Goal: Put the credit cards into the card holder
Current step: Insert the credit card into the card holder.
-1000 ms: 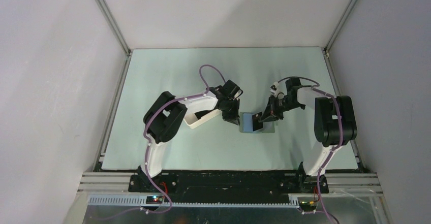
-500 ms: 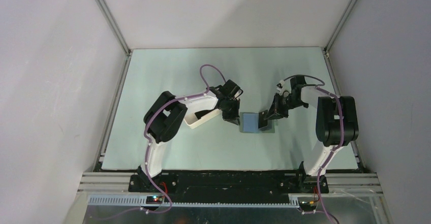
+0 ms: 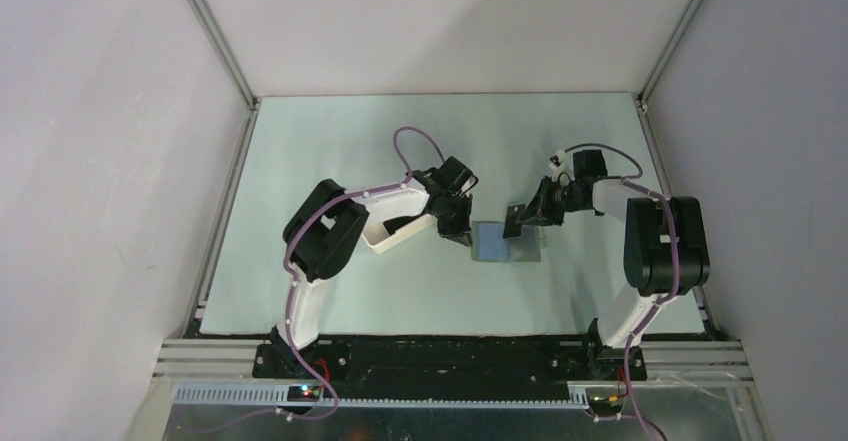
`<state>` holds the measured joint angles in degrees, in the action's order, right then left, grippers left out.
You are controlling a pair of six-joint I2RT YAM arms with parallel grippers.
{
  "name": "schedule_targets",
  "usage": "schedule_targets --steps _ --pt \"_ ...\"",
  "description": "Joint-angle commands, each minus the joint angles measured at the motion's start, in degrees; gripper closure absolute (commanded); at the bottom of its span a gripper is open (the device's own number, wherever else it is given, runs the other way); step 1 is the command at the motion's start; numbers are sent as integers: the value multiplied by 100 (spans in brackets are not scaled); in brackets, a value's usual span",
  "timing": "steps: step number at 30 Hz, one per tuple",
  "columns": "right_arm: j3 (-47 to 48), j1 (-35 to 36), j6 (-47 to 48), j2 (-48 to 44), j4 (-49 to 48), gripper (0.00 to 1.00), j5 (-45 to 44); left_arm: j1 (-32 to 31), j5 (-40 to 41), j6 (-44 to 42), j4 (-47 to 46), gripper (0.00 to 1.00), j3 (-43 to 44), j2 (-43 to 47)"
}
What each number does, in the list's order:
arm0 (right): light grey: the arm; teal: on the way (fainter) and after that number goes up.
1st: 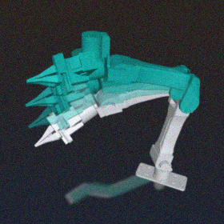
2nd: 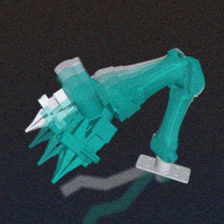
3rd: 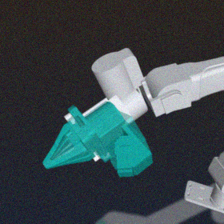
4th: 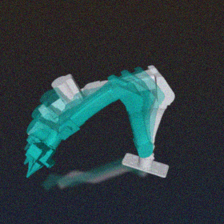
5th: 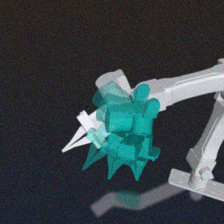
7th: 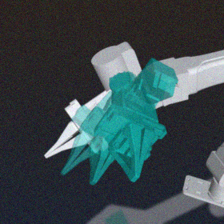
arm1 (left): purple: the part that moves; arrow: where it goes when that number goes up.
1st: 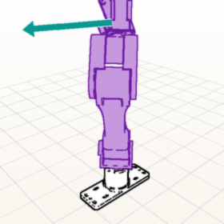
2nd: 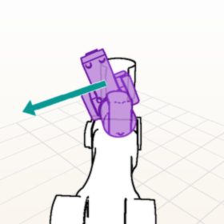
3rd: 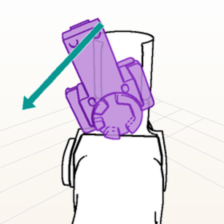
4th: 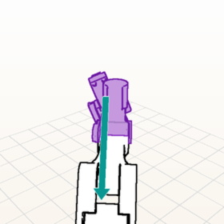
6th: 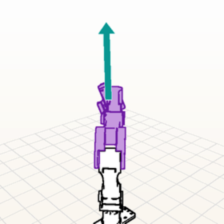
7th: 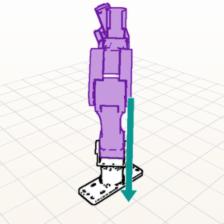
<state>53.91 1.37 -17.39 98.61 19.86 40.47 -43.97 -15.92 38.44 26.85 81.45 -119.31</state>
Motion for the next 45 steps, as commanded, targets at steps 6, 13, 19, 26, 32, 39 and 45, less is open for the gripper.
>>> schedule_targets --steps 6,13,19,26,32,39,45 --pt "-159 92 -136 401 -644 100 180 11 333 -276 423 99 -85 -336" --pt "-284 107 -23 349 -536 100 232 10 340 -262 424 100 -82 -339" --pt "-324 181 58 273 -281 100 359 6 327 -248 419 99 -93 -325" --pt "-311 96 265 140 294 100 563 15 335 -240 422 100 -88 -344" --pt "-302 58 344 73 795 100 712 24 335 -240 424 99 -72 -351" --pt "-283 68 448 361 932 100 862 28 329 -269 421 99 -42 -356" --pt "-148 47 565 814 993 100 926 42 305 -331 424 99 -39 -361"
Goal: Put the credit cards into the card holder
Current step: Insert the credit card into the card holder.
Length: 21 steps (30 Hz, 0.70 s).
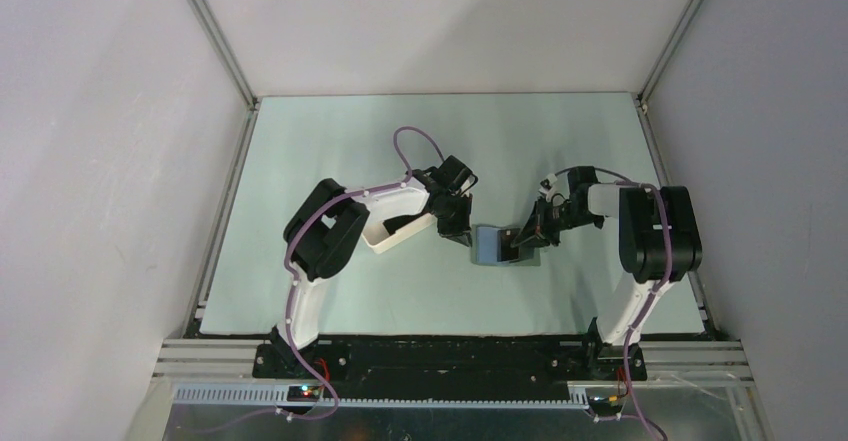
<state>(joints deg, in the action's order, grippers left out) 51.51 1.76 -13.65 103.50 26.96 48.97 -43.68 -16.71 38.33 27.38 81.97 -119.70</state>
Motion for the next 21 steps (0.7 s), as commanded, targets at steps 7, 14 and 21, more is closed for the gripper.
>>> schedule_targets --steps 7,14,21 --pt "252 65 292 537 431 100 164 28 348 -356 386 99 -82 -341" --pt "725 390 357 860 663 100 137 31 362 -365 415 99 -85 -335" --pt "947 809 247 847 628 85 -26 35 367 -378 424 99 -78 -333"
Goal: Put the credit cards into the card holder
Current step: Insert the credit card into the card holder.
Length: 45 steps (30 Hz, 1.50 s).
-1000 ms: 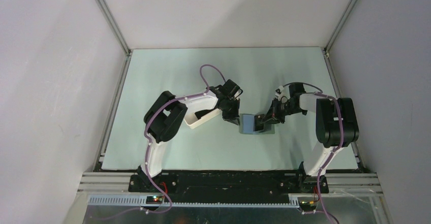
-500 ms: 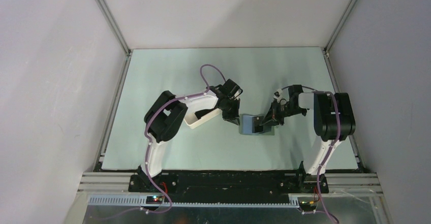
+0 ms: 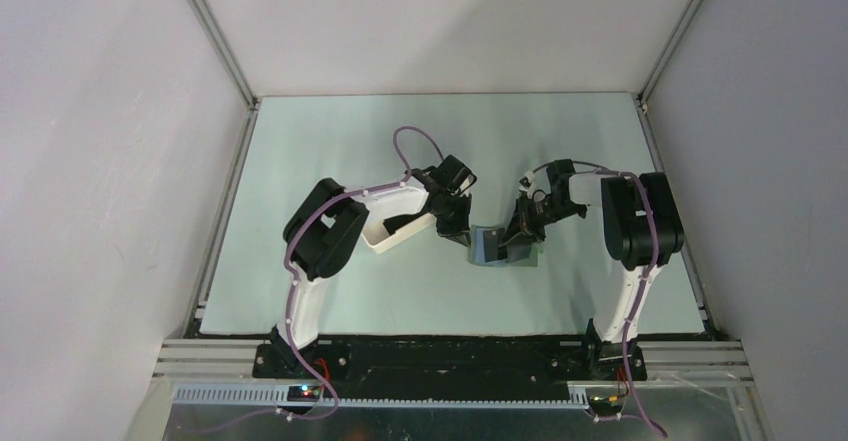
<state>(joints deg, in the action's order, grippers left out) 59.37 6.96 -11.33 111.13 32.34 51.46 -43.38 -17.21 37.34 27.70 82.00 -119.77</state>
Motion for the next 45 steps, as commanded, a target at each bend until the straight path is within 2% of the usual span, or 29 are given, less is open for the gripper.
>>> schedule_targets --steps 1,7,10,14,24,26,27,29,34,38,42,45 --pt "208 324 -12 60 85 83 -289 -2 413 -276 393 99 -75 -323" --pt "413 556 -186 24 289 67 -570 -1 404 -273 401 100 -74 -313" --pt "417 551 -240 -112 483 56 -926 0 403 -262 401 100 -81 -291" --pt "413 635 -333 -288 423 44 -953 -2 401 -254 402 100 -68 -256" --pt "667 1033 -349 -349 512 28 -1151 14 255 -220 402 99 -124 -39" --pt "674 1028 -277 -486 653 20 -1305 41 248 -214 394 98 -172 92" --pt "672 1027 -257 -531 750 10 -1424 64 252 -200 396 97 -203 208" --pt "668 1017 -189 -634 915 2 -1645 113 263 -181 396 94 -244 382" --pt "659 1022 -98 -816 1128 1 -2104 142 50 -71 293 85 -274 793" --pt "659 960 -92 -850 1190 8 -2157 153 -194 118 27 77 -392 1032" --pt "655 895 -80 -1031 1213 12 -2141 161 -570 432 -631 67 -633 1228" --pt "655 824 -65 -1175 1184 13 -1936 151 -883 792 -1173 65 -918 1300"
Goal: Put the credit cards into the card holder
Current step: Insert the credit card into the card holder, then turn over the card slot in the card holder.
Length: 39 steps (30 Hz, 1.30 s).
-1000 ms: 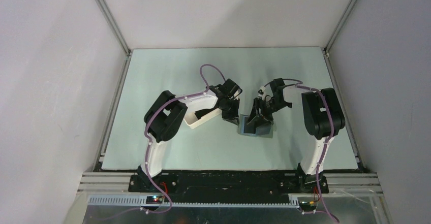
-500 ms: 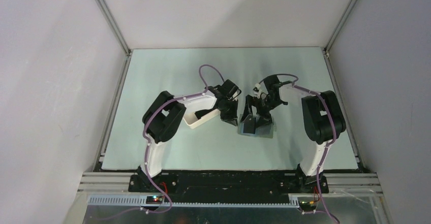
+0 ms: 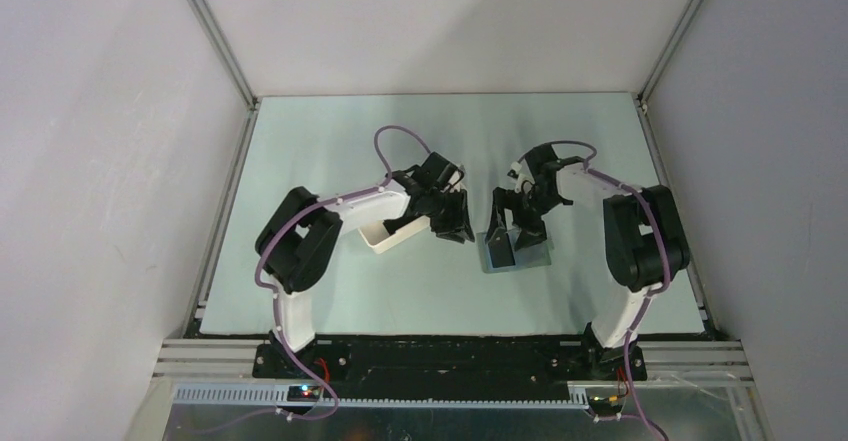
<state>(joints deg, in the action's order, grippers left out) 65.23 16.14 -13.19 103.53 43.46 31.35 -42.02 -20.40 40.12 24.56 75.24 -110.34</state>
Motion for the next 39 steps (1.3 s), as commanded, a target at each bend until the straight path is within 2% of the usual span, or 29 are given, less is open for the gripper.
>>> schedule_targets --steps 1,4,9,11,14,18,22,32,39 --pt "71 -107 127 -418 56 14 225 7 -661 576 -1048 64 -312 348" --pt "54 -152 116 -259 13 17 509 -5 -788 852 -1384 62 -444 296" --pt "40 -160 102 -209 27 22 293 -48 -1141 1544 -2794 62 -1017 161" --pt "38 -192 61 -300 84 35 -65 -109 -1129 1609 -2928 61 -1039 83" --pt "40 -234 61 -272 195 61 -332 -172 -1083 1663 -2979 61 -999 -68" --pt "4 -259 59 52 209 83 -428 -200 -1111 1715 -3093 61 -918 -309" --pt "-19 -258 4 340 184 99 -718 -196 -1062 1722 -3105 61 -822 -538" --pt "-6 -260 -122 460 188 100 -1062 -204 -1053 1701 -3105 61 -723 -848" --pt "-10 -261 -132 466 198 100 -1007 -250 -1158 1689 -3106 71 -453 -736"
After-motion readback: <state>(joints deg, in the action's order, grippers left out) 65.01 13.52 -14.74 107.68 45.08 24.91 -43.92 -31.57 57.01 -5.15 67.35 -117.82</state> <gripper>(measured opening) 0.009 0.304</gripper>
